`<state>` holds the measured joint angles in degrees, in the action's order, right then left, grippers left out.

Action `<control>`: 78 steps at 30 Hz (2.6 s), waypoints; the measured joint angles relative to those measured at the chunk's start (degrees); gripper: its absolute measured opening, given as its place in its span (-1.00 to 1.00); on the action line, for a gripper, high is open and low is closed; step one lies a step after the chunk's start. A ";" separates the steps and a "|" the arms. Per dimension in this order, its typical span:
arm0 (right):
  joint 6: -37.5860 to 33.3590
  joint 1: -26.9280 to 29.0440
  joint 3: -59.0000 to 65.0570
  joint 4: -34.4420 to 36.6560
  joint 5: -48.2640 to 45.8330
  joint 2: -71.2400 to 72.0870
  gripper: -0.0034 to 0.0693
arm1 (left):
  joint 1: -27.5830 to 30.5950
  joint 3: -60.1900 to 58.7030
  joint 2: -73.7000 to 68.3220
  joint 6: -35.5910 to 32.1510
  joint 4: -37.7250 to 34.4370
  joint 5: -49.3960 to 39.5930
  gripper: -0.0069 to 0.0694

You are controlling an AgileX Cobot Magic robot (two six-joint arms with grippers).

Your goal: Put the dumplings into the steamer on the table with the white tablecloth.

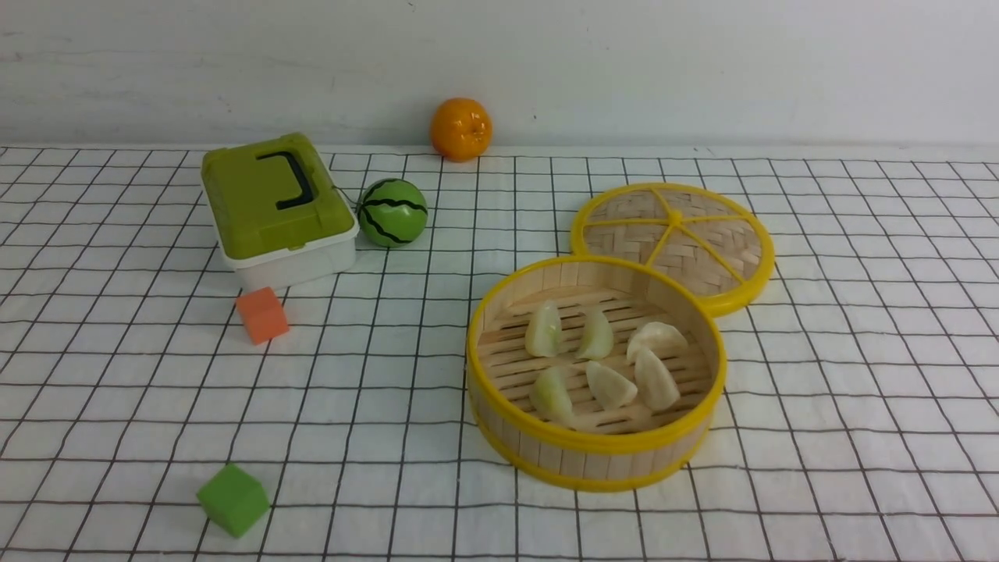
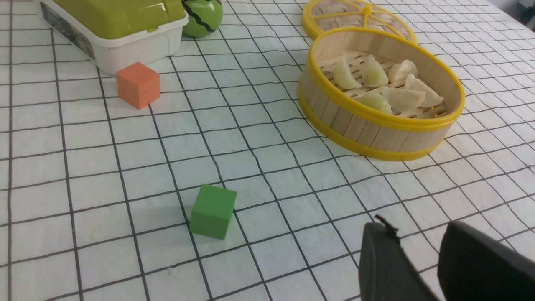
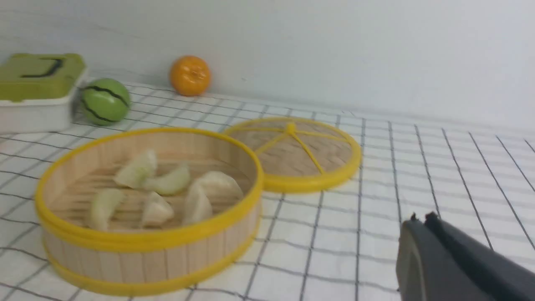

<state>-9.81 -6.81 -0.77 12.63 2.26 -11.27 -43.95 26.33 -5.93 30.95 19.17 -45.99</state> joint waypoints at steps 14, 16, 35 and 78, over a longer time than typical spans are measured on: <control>16.84 8.94 2.25 -13.28 -22.24 11.85 -0.97 | 0.00 0.00 0.00 0.00 0.00 0.12 -0.26; 16.84 8.94 2.13 -13.28 -23.22 11.85 -0.97 | 0.00 0.00 0.00 0.00 0.00 0.12 -0.25; 16.84 8.94 1.88 -13.23 -24.21 11.91 -0.95 | 0.00 0.00 0.00 0.00 0.00 0.12 -0.22; 16.84 8.94 1.88 -13.23 -24.25 11.91 -0.82 | 40.44 -23.08 3.13 -20.97 -19.83 42.91 -0.85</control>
<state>7.03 2.13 1.11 -0.59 -21.99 0.65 -3.51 3.25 -2.80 9.98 -0.65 -3.08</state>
